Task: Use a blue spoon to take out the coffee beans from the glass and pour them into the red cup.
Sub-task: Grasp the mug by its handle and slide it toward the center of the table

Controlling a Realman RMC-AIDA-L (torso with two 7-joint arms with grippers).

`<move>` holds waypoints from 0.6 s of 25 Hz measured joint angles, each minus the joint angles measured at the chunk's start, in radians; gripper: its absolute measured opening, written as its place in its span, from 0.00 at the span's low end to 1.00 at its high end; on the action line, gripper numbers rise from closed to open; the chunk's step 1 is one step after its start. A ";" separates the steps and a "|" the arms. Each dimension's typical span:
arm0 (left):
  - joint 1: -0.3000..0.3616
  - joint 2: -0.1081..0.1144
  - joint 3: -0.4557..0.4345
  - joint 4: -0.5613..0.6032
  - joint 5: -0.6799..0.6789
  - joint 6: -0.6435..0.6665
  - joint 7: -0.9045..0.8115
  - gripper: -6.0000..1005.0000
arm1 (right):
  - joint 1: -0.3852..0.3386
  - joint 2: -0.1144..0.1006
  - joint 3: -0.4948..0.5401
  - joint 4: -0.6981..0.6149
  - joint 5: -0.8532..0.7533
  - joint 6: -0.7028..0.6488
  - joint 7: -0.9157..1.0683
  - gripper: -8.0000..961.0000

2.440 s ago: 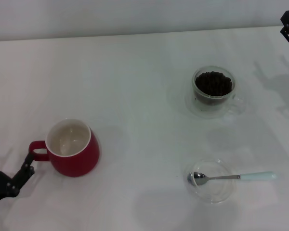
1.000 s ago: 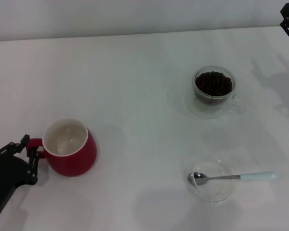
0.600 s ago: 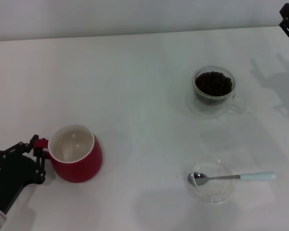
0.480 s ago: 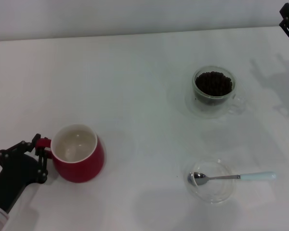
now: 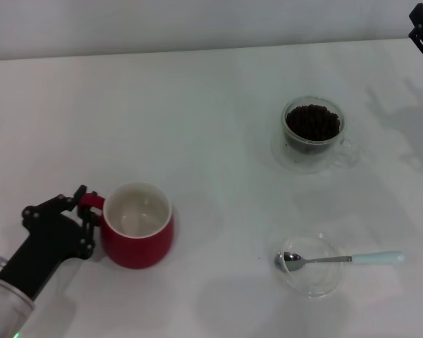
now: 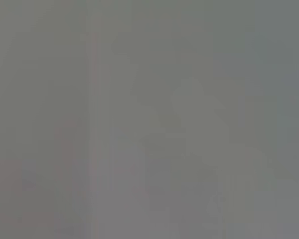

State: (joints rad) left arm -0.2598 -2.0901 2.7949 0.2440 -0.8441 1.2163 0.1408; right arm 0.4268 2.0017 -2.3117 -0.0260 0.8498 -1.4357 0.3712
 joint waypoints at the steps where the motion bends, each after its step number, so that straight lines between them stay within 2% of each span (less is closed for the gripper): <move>1: -0.006 0.000 0.003 0.005 0.006 -0.008 0.000 0.11 | 0.000 0.000 0.000 0.000 0.000 -0.001 0.000 0.91; 8: -0.052 -0.004 0.019 0.039 0.030 -0.073 0.000 0.11 | 0.000 0.000 0.000 0.000 0.000 -0.005 0.000 0.91; 15: -0.067 -0.004 0.035 0.049 0.031 -0.110 0.000 0.11 | -0.002 0.000 0.000 0.000 0.000 -0.017 0.000 0.91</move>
State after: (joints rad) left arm -0.3268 -2.0940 2.8299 0.2931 -0.8129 1.1066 0.1413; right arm 0.4246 2.0017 -2.3117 -0.0260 0.8498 -1.4526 0.3712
